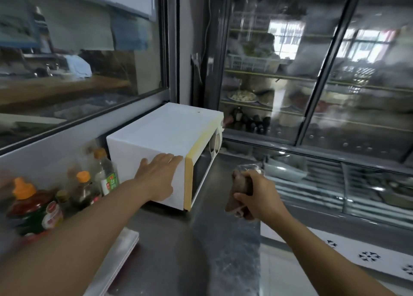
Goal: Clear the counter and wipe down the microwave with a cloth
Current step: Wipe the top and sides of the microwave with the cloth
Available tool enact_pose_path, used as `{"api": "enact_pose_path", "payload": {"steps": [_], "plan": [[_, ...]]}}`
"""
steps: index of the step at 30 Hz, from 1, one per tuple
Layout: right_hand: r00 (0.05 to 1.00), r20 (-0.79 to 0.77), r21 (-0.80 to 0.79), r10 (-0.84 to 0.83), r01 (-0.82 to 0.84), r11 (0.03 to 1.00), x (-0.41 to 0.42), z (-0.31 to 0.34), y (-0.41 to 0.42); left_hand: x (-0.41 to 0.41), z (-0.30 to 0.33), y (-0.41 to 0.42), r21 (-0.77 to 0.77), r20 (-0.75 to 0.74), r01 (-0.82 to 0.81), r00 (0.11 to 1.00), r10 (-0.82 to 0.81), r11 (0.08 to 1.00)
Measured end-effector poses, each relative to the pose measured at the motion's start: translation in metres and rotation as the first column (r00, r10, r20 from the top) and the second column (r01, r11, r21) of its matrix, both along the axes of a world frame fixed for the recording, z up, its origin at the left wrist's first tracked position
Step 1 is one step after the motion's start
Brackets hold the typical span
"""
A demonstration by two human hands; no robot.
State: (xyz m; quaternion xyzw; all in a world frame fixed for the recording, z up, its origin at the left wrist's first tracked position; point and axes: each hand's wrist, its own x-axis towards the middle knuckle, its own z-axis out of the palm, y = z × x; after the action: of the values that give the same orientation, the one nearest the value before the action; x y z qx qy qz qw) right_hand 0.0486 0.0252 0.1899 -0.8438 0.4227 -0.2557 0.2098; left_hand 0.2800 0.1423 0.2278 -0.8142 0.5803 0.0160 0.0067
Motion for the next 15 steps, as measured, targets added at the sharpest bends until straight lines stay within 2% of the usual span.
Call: {"api": "enact_pose_path", "payload": {"steps": [8, 12, 15], "plan": [[0.999, 0.048, 0.005, -0.01, 0.01, 1.0, -0.066, 0.023, -0.013, -0.075, 0.016, -0.006, 0.038, -0.111, 0.005, 0.994, -0.001, 0.999], [0.996, 0.087, 0.032, -0.008, 0.005, 0.999, -0.111, 0.027, -0.036, -0.129, 0.021, -0.031, 0.01, -0.211, -0.017, 0.977, 0.019, 1.0], [0.991, 0.134, 0.063, 0.001, -0.01, 0.998, -0.151, 0.03, -0.059, -0.172, 0.02, -0.06, -0.019, -0.346, -0.024, 0.938, 0.016, 1.0]]}}
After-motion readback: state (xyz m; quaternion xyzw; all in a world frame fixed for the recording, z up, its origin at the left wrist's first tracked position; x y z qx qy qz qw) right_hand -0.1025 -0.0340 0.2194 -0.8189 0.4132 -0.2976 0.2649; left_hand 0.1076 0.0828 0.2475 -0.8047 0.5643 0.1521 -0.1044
